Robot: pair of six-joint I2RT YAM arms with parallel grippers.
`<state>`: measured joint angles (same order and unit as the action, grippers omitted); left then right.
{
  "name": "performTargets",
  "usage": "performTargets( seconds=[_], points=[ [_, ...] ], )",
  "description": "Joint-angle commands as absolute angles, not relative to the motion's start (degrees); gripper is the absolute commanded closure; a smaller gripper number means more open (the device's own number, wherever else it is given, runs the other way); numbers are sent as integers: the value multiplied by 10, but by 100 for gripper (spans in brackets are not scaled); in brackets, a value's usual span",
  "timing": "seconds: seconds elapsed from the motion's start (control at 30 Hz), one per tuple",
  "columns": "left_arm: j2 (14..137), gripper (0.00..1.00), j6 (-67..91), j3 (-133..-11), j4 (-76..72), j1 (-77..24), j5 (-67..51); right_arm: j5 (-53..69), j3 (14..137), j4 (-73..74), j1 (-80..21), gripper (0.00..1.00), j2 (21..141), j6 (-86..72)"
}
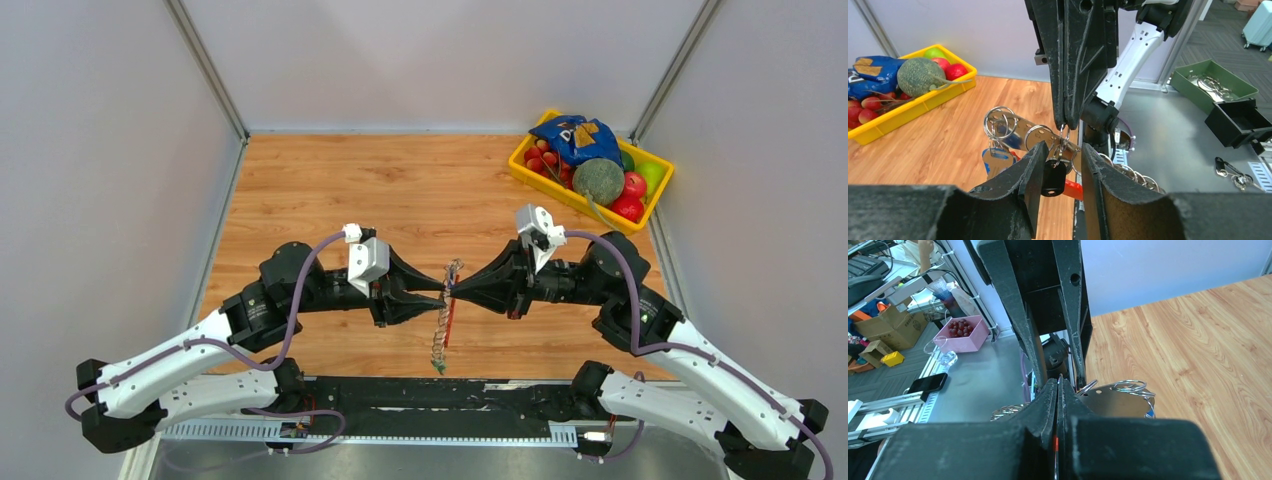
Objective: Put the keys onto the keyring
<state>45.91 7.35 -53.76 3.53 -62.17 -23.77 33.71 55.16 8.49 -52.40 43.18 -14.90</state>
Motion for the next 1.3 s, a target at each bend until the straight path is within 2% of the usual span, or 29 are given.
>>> performTargets(
  seconds=[0.0,0.33,0.73,0.83,1.27],
  points=[
    [461,60,71,-538,9,-624,-254,352,571,32,-527,100,420,-144],
    [464,80,67,-540,8,-624,-255,356,570,26,-528,100,421,-147],
    [470,93,71,-539,-13,-624,-274,354,565,25,-528,100,423,-144],
    [468,99,71,-539,-20,-624,-277,352,563,26,-528,100,424,-141],
    [449,100,81,-531,-33,-624,-238,341,551,52,-528,100,416,-130]
  ],
)
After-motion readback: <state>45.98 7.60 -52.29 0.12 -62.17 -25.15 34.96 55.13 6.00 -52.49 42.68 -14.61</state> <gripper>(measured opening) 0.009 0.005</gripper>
